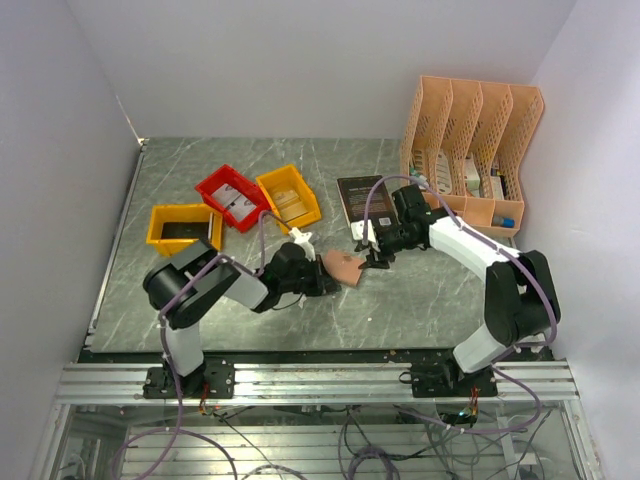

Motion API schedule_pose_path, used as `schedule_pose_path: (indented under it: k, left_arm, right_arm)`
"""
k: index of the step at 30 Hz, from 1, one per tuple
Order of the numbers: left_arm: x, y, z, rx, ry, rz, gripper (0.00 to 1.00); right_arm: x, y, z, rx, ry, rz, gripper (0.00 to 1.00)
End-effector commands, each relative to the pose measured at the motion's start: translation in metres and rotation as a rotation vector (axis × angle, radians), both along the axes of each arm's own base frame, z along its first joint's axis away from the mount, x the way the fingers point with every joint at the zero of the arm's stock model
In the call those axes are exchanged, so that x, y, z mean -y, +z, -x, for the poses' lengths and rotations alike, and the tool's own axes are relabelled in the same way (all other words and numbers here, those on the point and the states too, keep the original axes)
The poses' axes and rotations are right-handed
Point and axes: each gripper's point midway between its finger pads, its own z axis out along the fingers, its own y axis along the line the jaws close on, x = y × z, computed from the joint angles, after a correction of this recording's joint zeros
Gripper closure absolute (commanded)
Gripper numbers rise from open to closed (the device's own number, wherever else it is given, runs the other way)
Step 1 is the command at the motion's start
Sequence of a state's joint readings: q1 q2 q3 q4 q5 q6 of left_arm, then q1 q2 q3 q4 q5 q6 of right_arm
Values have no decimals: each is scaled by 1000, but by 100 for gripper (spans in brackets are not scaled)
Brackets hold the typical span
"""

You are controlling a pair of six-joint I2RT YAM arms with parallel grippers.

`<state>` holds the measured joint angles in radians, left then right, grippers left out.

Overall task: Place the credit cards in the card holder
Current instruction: Adjust the card holder at the center of the board, then close the card holder at the center of the board.

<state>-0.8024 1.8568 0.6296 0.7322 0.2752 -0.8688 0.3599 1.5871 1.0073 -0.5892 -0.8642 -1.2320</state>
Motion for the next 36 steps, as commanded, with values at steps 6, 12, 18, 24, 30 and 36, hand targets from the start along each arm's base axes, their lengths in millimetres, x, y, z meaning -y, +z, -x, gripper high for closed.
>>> schedule_pose_path:
  k: [6, 12, 18, 24, 30, 36]
  left_arm:
    - [-31, 55, -9, 233, 72, -33, 77]
    - [-25, 50, -39, 160, 88, -52, 82]
    - [-17, 32, -51, 105, 64, -86, 85]
    - [-13, 23, -51, 84, 48, -94, 85]
    - [-15, 16, -50, 74, 47, -99, 86]
    - [-16, 14, -50, 71, 49, -104, 86]
  right_arm:
    - [-12, -2, -21, 146, 219, 25, 59]
    - [-21, -18, -24, 114, 217, 63, 64]
    - [-21, -31, -30, 100, 185, 95, 66]
    - [-21, -37, -38, 101, 156, 118, 70]
    - [-23, -37, -42, 102, 130, 120, 74]
    - [-26, -40, -44, 112, 119, 131, 76]
